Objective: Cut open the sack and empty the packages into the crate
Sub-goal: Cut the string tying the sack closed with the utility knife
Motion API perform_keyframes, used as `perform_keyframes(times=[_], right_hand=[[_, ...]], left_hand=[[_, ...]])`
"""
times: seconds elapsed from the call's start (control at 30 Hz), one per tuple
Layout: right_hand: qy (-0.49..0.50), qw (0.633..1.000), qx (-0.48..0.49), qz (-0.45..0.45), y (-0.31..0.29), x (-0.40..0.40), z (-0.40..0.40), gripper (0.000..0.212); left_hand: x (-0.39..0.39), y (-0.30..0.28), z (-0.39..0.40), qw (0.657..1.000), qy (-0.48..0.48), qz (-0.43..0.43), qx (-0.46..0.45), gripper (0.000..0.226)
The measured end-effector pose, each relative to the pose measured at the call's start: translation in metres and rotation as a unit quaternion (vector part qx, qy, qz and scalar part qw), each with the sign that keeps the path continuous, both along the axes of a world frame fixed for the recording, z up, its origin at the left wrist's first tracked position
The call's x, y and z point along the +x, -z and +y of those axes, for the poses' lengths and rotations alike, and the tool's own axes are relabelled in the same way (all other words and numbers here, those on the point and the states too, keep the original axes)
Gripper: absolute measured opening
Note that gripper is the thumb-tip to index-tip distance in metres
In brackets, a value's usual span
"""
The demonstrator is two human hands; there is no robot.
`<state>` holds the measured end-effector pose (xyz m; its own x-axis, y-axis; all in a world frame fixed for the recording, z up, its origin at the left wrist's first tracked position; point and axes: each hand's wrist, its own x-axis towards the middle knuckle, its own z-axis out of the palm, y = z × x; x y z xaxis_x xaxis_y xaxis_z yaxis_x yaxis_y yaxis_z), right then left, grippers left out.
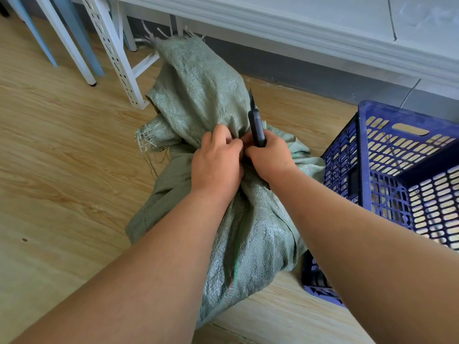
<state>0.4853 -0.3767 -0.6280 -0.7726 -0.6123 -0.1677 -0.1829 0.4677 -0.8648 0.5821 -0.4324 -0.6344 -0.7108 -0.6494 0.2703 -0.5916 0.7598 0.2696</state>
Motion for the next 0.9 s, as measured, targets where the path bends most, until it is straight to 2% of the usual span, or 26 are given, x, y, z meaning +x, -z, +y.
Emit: perform_keyframes(times=[0.1,0.23,0.47,0.57,0.7,0.9], right_hand=[[-0.003,0.999,-0.016,-0.029,-0.001,-0.001,-0.001,0.029],[-0.021,0.999,-0.018,-0.033,0.003,0.004,0.000,0.032],[0.025,0.996,-0.081,-0.041,0.006,0.004,0.006,0.034],[0.021,0.994,-0.092,-0.046,0.006,0.003,0.007,0.035],[0.004,0.996,-0.079,-0.050,0.006,0.001,0.007,0.035],[-0.013,0.998,-0.048,-0.031,0.005,0.004,0.011,0.035]], left_hand=[[0.000,0.001,-0.001,0.999,-0.031,-0.011,-0.027,0.009],[0.000,0.003,-0.003,0.997,-0.061,-0.048,0.001,0.013],[-0.006,0.001,0.001,0.995,-0.066,-0.074,-0.004,0.018],[-0.008,0.001,-0.001,0.990,-0.079,-0.111,0.022,0.018],[-0.011,0.002,-0.001,0.978,-0.074,-0.184,0.068,0.026],[-0.012,0.008,0.002,0.974,-0.064,-0.201,0.081,0.026]])
